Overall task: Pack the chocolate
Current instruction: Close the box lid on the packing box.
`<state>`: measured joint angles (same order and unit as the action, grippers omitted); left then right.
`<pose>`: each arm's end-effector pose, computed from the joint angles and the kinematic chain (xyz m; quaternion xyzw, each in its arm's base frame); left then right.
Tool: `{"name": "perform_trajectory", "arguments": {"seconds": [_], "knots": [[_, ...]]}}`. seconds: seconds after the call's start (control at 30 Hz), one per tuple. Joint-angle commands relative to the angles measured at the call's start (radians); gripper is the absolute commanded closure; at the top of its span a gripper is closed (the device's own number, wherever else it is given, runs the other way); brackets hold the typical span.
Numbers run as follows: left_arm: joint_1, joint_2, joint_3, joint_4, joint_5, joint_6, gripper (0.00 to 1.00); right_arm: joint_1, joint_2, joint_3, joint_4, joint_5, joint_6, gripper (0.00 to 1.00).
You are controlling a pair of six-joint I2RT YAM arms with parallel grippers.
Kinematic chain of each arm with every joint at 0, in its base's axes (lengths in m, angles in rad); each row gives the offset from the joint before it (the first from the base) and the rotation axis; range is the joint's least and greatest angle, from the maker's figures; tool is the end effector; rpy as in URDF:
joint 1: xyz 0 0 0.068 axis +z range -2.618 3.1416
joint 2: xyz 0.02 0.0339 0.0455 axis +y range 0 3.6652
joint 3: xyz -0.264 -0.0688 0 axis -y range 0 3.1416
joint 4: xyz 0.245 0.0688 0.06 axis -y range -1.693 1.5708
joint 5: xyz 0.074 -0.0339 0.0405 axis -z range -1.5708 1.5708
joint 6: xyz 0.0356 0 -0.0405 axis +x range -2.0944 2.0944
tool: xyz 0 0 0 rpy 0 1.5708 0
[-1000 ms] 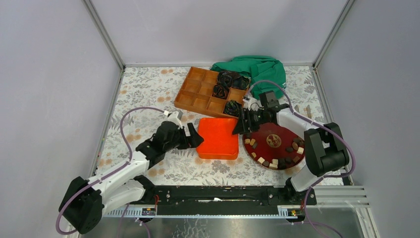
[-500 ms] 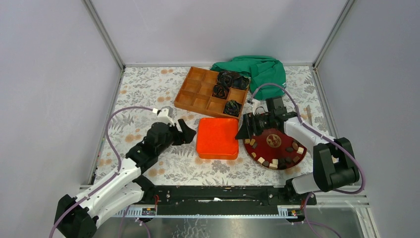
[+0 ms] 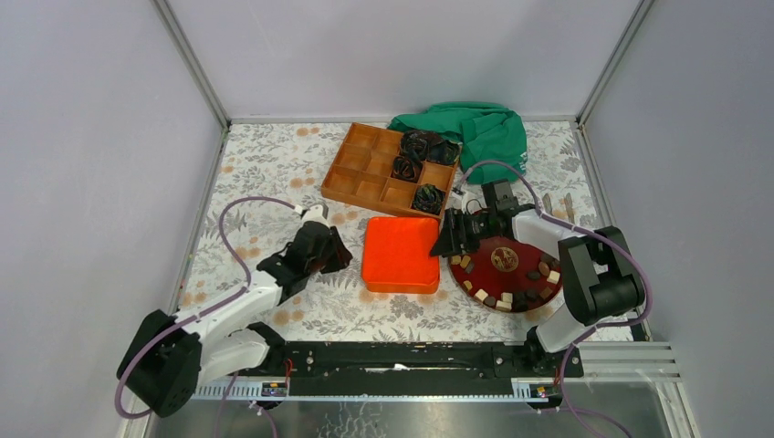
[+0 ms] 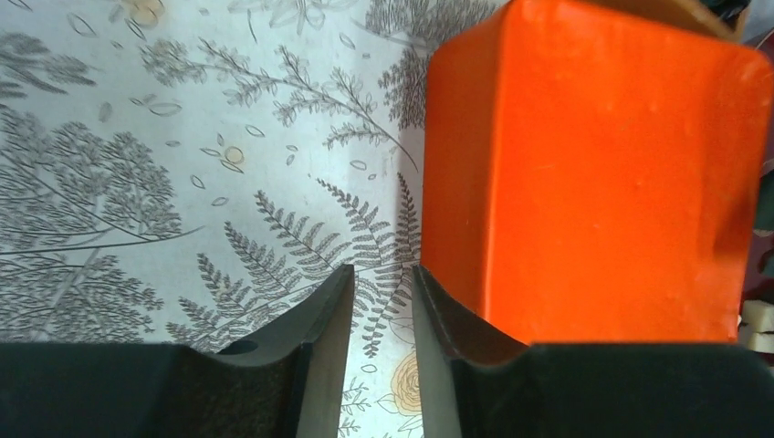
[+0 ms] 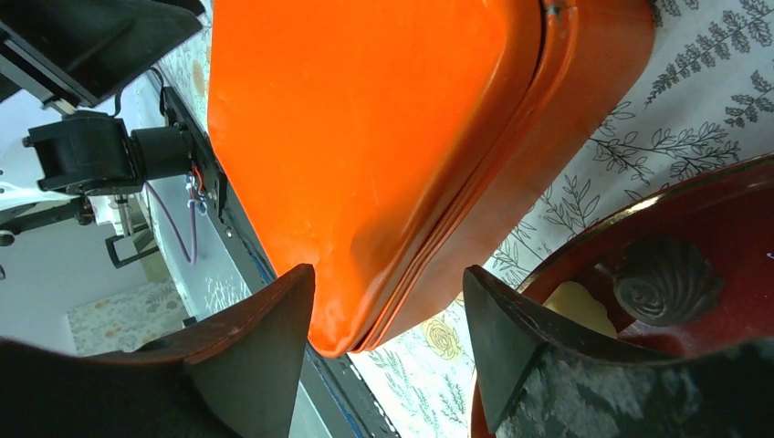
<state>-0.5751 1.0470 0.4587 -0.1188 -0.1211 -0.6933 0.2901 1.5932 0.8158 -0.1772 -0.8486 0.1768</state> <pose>0.1770 -0.1096 0.1850 -0.0788 0.9035 -0.2033 0.3691 0.2789 0.1111 0.1688 -0.1738 0.8600 0.4456 0.1781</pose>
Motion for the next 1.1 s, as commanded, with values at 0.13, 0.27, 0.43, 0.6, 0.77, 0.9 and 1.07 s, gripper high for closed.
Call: {"name": "perform_trajectory", "arguments": {"seconds": [0.13,0.27,0.43,0.6,0.77,0.9,1.07], "knots": [[0.005,0.117,0.033,0.16,0.139,-0.035,0.66,0.012,0.012,0.063,-0.036,0.03,-0.003,0.4],[0.005,0.137,0.04,0.168,0.163,-0.043,0.66,0.012,0.007,0.066,-0.051,0.05,-0.015,0.45],[0.005,0.142,0.039,0.18,0.177,-0.048,0.66,0.012,0.022,0.081,-0.065,0.056,-0.021,0.51],[0.005,0.153,0.046,0.182,0.185,-0.046,0.65,0.012,0.007,0.087,-0.075,0.071,-0.027,0.55],[0.005,0.14,0.045,0.156,0.165,-0.037,0.65,0.011,-0.004,0.079,-0.08,0.086,-0.037,0.58],[0.005,0.091,0.037,0.121,0.126,-0.029,0.59,0.011,0.008,0.081,-0.083,0.095,-0.044,0.59],[0.006,-0.028,0.028,0.018,0.067,-0.018,0.4,0.011,0.028,0.094,-0.087,0.092,-0.042,0.61]]}}
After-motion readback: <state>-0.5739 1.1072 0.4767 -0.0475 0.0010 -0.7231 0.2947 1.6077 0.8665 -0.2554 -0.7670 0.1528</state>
